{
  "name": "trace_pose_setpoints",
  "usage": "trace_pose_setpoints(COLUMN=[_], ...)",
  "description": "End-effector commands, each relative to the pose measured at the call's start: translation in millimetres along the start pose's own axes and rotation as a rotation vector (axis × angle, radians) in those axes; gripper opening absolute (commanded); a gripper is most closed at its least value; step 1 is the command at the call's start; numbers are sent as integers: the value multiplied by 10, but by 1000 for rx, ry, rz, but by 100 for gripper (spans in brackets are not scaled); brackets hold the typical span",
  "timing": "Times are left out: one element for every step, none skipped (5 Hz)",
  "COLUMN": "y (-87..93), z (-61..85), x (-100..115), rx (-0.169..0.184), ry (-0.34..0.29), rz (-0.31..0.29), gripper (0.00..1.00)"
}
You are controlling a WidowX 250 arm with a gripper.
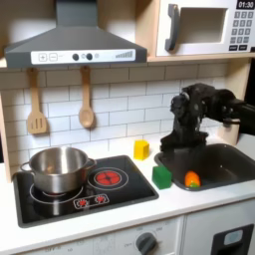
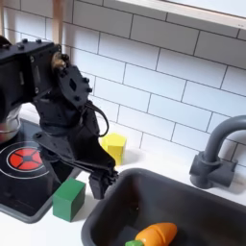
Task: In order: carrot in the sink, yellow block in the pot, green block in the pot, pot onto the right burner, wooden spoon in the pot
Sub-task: 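Put the yellow block in the pot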
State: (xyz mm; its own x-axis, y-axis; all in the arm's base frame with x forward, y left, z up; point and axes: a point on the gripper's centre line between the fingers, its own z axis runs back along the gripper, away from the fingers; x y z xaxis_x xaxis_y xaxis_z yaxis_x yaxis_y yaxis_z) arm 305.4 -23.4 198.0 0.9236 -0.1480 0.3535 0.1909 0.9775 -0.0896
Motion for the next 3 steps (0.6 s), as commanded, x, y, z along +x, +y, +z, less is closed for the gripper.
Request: trace_pose_setpoints(y=[104, 221, 245], z=[-112, -242, -363], x=[360, 430, 572], rx=[47, 56, 46], ry=[16, 41, 46], rz=[-53, -28, -53], gripper=[100, 100, 100])
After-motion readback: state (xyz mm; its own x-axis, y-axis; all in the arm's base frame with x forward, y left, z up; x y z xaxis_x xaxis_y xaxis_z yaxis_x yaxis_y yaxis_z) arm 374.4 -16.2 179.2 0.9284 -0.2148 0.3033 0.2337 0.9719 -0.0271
